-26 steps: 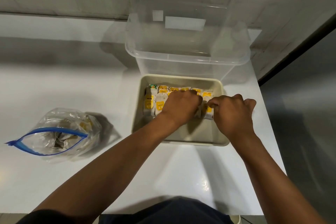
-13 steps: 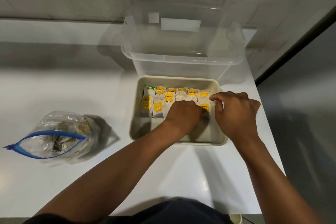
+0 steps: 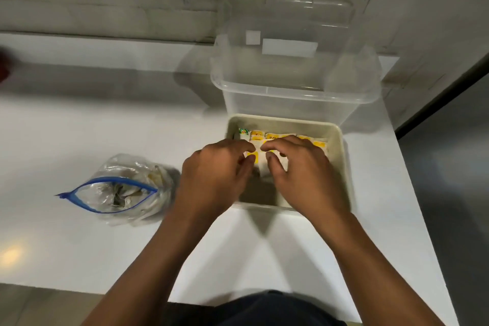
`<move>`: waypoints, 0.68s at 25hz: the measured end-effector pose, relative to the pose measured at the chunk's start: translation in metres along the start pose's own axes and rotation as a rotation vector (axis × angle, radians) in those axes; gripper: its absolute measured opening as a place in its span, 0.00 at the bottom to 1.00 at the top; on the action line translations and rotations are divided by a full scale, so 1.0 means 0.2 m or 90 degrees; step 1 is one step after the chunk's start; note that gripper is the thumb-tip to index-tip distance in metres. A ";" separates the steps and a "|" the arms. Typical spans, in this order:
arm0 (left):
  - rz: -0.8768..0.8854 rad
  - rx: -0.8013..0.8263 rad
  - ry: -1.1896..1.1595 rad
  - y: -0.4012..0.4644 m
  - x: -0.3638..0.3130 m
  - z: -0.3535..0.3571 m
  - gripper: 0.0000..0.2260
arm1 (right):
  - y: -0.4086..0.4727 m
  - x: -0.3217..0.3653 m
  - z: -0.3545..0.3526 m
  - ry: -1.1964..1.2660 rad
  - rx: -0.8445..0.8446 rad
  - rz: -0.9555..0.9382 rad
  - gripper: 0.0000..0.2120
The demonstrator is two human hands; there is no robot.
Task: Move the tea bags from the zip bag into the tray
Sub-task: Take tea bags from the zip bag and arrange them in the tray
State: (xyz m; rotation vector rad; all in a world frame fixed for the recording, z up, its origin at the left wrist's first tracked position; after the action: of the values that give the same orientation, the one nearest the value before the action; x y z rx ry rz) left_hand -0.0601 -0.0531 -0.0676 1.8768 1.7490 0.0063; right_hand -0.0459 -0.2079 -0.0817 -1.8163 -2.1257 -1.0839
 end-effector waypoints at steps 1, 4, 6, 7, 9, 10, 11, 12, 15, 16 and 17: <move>-0.006 -0.023 -0.001 -0.03 0.06 -0.06 0.09 | -0.02 0.07 0.04 0.021 0.031 -0.012 0.10; -0.069 -0.055 0.010 -0.16 0.26 -0.21 0.06 | -0.07 0.30 0.14 0.075 0.090 -0.049 0.08; -0.116 -0.069 0.023 -0.25 0.37 -0.30 0.05 | -0.09 0.45 0.19 0.096 0.123 -0.064 0.07; -0.135 -0.076 0.036 -0.31 0.43 -0.36 0.05 | -0.11 0.52 0.23 0.110 0.143 -0.073 0.07; -0.179 -0.085 0.060 -0.39 0.55 -0.43 0.04 | -0.14 0.66 0.30 0.134 0.193 -0.101 0.08; -0.197 -0.084 0.065 -0.43 0.61 -0.45 0.05 | -0.16 0.72 0.34 0.145 0.212 -0.109 0.09; -0.210 -0.086 0.072 -0.46 0.67 -0.48 0.07 | -0.18 0.77 0.38 0.155 0.226 -0.114 0.09; -0.213 -0.088 0.076 -0.49 0.72 -0.50 0.09 | -0.20 0.82 0.42 0.161 0.232 -0.115 0.10; -0.192 -0.109 0.081 -0.51 0.85 -0.55 0.16 | -0.28 0.98 0.57 0.139 0.270 -0.148 0.14; -0.183 -0.105 0.082 -0.51 0.88 -0.55 0.17 | -0.31 1.02 0.61 0.120 0.294 -0.150 0.16; -0.166 -0.088 0.086 -0.50 0.89 -0.56 0.18 | -0.33 1.05 0.64 0.104 0.312 -0.144 0.17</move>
State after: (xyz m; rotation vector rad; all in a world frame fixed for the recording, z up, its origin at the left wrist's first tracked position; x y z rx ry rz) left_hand -0.1670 0.1535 -0.0803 1.5719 2.0196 0.1543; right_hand -0.1176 0.0366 -0.0912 -1.2495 -2.2765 -0.6375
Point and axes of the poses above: each hand's wrist, its own y-axis towards the middle knuckle, its own z-axis out of the palm, x = y × z, the point moved 4 cm from there along y, towards the middle knuckle, and after that the axes turned 15 degrees about -x, right-handed, at the moved point
